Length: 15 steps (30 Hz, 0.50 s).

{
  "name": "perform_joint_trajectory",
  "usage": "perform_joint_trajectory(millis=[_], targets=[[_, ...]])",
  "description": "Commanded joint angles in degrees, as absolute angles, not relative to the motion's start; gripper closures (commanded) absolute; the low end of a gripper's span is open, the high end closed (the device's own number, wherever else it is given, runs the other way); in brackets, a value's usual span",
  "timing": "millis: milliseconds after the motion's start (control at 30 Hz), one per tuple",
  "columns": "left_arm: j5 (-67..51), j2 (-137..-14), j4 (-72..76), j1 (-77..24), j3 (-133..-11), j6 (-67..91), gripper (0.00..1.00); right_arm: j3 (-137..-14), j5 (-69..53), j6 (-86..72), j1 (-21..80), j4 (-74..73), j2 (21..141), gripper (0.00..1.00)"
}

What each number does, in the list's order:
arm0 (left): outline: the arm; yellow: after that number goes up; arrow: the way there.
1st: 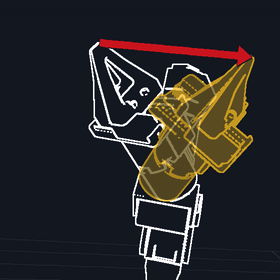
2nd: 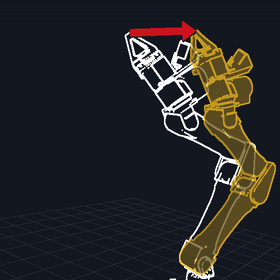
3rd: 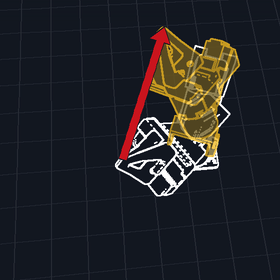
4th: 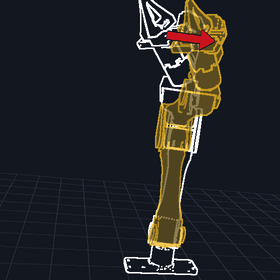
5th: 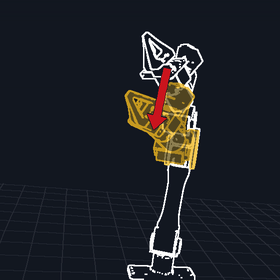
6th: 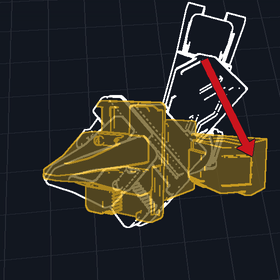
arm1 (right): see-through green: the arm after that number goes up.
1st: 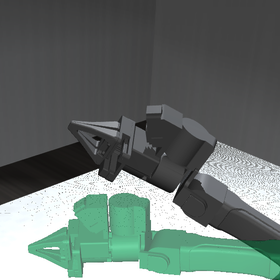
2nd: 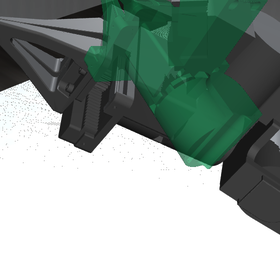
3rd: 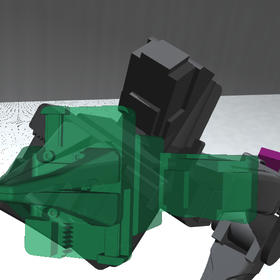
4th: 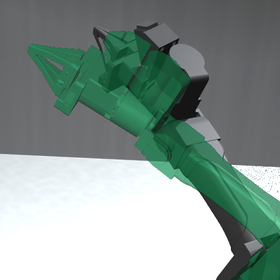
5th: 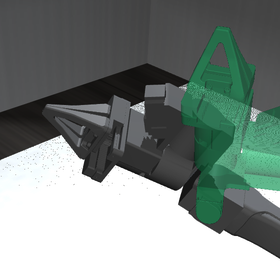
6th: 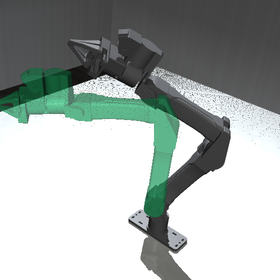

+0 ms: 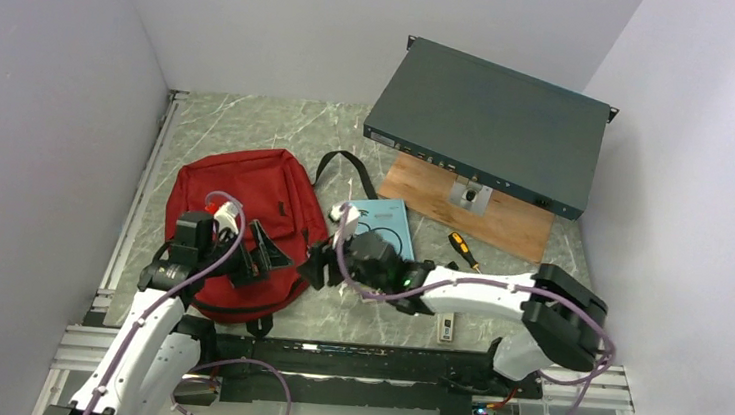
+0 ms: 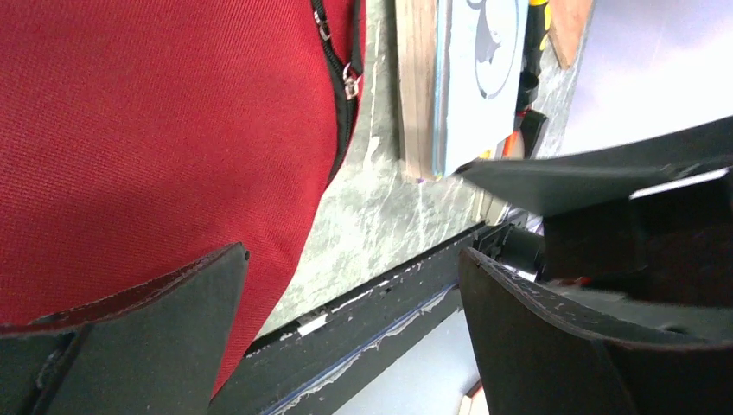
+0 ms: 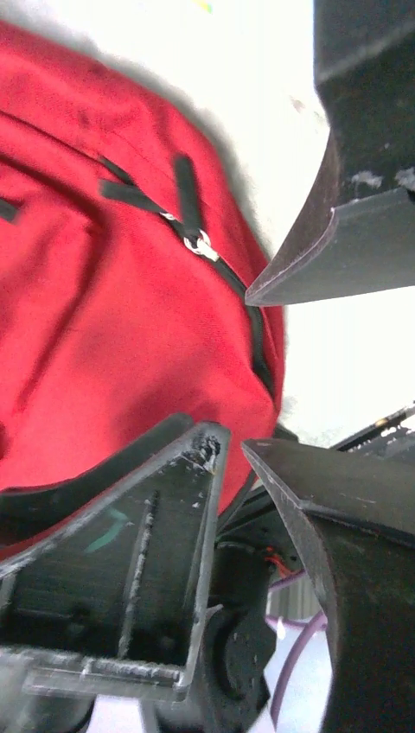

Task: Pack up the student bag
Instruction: Adjust the student bag at the center of the board, then unzip the student bag at the center of the board.

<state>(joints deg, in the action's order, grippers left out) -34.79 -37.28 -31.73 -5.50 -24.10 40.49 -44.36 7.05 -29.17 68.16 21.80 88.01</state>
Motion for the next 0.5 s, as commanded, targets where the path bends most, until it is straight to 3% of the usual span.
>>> perform_joint_trajectory(millis=[0, 267, 467], targets=[[-32.5, -35.81, -33.34, -5.71, -28.88, 38.01, 0.02, -42.17, -13.41, -19.85, 57.85, 24.91, 82.97, 0.39], [-33.47, -35.0, -33.24, -5.71, -28.77, 38.36, 0.0, -50.41, -22.86, 0.21, 54.6, 13.96, 86.65, 0.34], [-32.11, -40.55, -36.94, -5.71, -34.74, 33.91, 0.01, -55.82, -23.76, 13.82, 54.49, 8.6, 93.59, 0.49]])
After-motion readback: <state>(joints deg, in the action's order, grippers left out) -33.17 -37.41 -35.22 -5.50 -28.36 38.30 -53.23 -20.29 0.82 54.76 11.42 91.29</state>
